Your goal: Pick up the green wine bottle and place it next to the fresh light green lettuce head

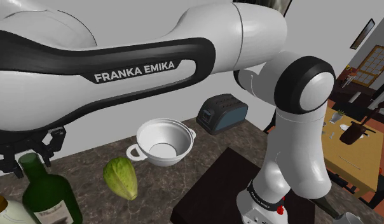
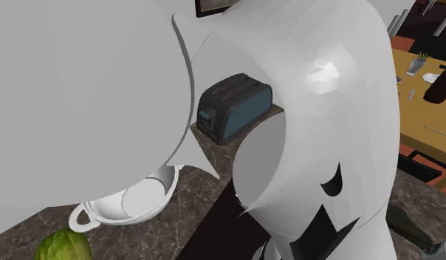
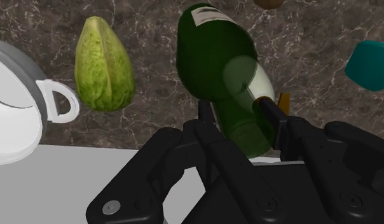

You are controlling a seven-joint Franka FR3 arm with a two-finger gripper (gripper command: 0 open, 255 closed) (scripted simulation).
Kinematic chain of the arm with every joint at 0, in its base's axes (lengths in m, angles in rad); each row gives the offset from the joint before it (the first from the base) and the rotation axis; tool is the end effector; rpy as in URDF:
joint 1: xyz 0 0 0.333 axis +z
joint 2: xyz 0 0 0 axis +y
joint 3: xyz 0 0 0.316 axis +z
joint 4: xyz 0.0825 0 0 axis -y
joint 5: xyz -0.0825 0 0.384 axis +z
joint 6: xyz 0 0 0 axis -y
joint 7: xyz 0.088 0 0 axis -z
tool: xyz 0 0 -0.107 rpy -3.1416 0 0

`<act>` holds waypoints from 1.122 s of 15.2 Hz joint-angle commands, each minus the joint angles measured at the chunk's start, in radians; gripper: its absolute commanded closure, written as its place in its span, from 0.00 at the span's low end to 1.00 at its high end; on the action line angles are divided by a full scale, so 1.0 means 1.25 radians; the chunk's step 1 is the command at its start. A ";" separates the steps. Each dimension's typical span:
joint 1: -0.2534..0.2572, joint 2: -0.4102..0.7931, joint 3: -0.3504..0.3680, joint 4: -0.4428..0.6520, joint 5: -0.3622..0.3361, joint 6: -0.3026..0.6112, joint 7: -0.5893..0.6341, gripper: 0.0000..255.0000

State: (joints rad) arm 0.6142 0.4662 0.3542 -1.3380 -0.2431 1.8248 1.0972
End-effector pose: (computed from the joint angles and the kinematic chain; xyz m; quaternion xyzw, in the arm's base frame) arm 0.4485 0.5333 0.4795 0.9973 -0.0559 0.0472 0.0000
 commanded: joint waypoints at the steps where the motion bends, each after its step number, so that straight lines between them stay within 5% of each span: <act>1: -0.002 -0.001 0.000 -0.023 -0.001 0.022 0.003 1.00; 17: -0.008 0.032 -0.011 -0.146 -0.022 0.175 0.027 1.00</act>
State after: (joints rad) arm 0.6033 0.4982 0.3422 -1.5183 -0.2667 2.0327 1.1288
